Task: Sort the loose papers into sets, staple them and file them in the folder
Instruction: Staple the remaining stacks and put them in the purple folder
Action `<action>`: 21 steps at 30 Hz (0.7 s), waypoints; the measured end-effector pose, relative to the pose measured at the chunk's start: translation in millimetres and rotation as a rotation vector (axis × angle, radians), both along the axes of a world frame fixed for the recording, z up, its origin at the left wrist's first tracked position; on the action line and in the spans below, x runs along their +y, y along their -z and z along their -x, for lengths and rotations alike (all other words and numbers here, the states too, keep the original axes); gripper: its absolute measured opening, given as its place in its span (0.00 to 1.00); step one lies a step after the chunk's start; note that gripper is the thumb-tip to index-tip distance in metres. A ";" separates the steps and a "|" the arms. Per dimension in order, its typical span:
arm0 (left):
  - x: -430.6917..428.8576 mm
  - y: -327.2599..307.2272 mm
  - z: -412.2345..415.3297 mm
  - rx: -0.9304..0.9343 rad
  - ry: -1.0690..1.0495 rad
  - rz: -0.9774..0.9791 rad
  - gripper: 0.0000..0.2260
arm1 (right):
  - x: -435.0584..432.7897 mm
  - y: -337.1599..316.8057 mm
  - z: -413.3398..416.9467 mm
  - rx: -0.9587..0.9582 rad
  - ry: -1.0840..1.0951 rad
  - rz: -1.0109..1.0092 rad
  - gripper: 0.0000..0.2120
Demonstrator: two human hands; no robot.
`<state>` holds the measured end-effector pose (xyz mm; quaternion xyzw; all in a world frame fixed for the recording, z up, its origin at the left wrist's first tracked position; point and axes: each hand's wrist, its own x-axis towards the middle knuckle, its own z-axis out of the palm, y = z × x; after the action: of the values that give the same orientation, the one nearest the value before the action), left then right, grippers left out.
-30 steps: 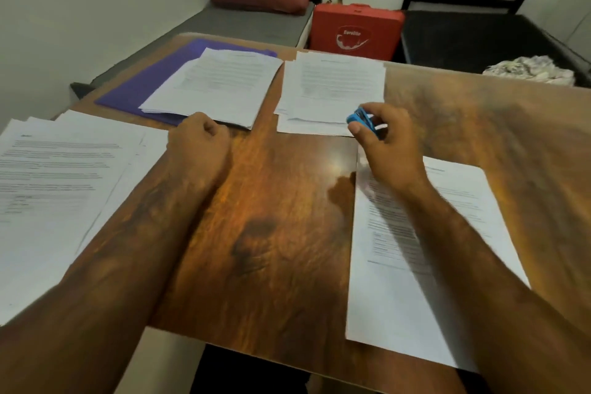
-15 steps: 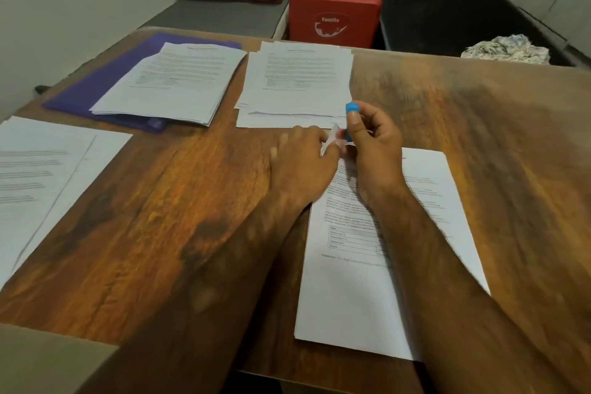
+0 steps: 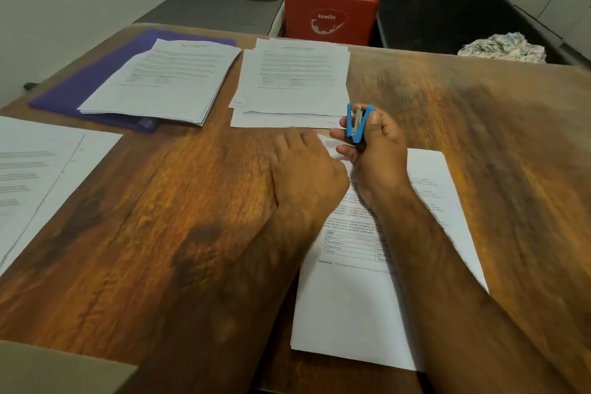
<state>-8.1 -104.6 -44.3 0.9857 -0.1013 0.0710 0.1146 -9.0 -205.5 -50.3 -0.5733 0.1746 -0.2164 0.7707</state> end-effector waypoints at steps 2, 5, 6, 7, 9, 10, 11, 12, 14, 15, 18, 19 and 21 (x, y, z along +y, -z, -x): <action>-2.8 2.8 0.8 0.006 -0.052 -0.123 0.27 | -1.5 -1.6 0.1 0.009 -0.002 -0.063 0.15; -3.4 5.1 1.4 -0.029 0.015 -0.123 0.23 | -3.5 -4.5 -0.2 0.016 -0.005 -0.154 0.15; -3.0 6.1 0.3 -0.034 0.023 -0.084 0.22 | -4.1 -4.7 -0.7 0.013 -0.009 -0.176 0.15; -2.0 6.4 -0.8 -0.034 0.016 -0.031 0.22 | -5.0 -4.6 -1.2 0.013 -0.016 -0.193 0.15; 0.0 7.7 -1.7 -0.020 0.016 0.080 0.21 | -6.6 -4.2 -0.9 0.011 -0.036 -0.214 0.14; 1.5 7.8 -1.6 -0.014 0.037 0.150 0.19 | -7.4 -4.0 -0.1 0.003 -0.051 -0.224 0.13; 3.1 6.2 -0.8 -0.009 0.064 0.233 0.17 | -8.2 -4.1 0.9 -0.009 -0.069 -0.236 0.12; 4.9 5.7 0.1 0.002 0.087 0.320 0.16 | -8.8 -4.3 1.9 -0.018 -0.085 -0.246 0.11; 7.9 3.8 2.2 0.023 0.117 0.482 0.14 | -9.7 -5.6 4.0 -0.026 -0.105 -0.251 0.10; 8.8 3.4 2.1 0.038 0.122 0.557 0.15 | -10.0 -6.1 4.6 -0.032 -0.112 -0.250 0.10; 10.2 6.0 -3.7 0.162 0.125 0.813 0.20 | -10.4 -6.3 5.1 -0.047 -0.132 -0.250 0.10; 11.1 6.1 -5.4 0.203 0.128 0.864 0.22 | -10.7 -6.1 5.1 -0.048 -0.139 -0.247 0.10; 11.9 4.2 -5.2 0.201 0.153 0.792 0.24 | -11.0 -5.9 5.5 -0.047 -0.152 -0.229 0.11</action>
<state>-2.8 -92.7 -48.5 0.8570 -0.1274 -0.0010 0.4993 -14.5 -216.5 -44.4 -0.4878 0.1361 -0.1492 0.8493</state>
